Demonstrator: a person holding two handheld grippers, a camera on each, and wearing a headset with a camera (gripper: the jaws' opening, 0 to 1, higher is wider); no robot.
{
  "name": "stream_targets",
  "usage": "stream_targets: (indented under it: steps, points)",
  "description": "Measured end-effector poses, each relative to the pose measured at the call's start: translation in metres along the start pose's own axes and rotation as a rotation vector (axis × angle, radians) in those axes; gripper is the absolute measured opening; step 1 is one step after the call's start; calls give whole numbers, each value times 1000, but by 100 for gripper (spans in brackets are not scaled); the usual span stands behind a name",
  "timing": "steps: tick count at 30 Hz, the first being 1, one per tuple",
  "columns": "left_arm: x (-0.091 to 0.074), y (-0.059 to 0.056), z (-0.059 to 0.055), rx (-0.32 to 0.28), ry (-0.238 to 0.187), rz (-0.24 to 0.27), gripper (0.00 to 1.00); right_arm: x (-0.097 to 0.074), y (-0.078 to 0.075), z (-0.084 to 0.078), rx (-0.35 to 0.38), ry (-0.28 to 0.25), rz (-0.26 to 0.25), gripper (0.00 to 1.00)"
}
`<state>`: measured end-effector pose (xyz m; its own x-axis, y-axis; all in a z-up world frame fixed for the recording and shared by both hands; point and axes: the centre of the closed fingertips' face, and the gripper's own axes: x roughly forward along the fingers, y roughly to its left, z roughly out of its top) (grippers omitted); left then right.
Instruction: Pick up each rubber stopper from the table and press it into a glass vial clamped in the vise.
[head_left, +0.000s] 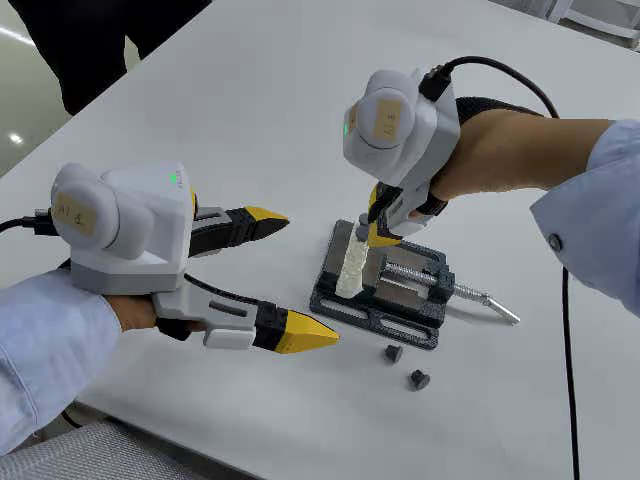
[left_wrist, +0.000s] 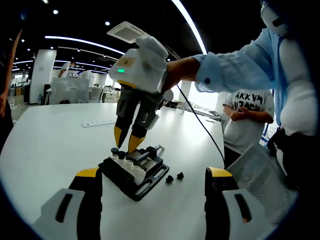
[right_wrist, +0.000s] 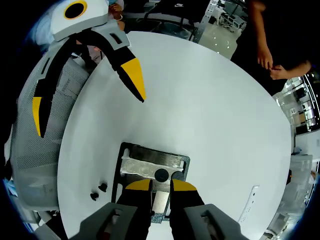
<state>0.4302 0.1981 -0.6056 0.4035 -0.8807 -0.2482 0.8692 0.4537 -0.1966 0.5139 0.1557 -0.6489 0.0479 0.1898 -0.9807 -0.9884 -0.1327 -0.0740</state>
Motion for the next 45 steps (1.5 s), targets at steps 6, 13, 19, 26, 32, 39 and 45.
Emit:
stream_targets:
  steps: [6, 13, 19, 26, 32, 39, 45]
  points:
    - [0, -1, 0, -1, 0, -1, 82, -5, -5, 1, 78, -61, -3, 1]
    - [1, -1, -1, -4, 0, -1, 82, -2, -2, 3, 85, -67, -3, 1]
    - [0, 0, -1, -8, -3, 2, 82, 3, -2, 7, 77, -67, -5, 1]
    - [-1, 1, -2, -15, -4, 6, 82, 7, 0, 8, 61, -49, 0, 0]
    - [-2, 1, -3, -20, -6, 6, 82, 8, 0, 6, 38, -33, -7, 0]
    - [0, 0, -4, -19, -3, 0, 81, 9, 0, 6, 34, -18, -13, 0]
    - [1, -1, -4, -20, -1, -3, 81, 9, 0, 5, 39, -6, -15, 0]
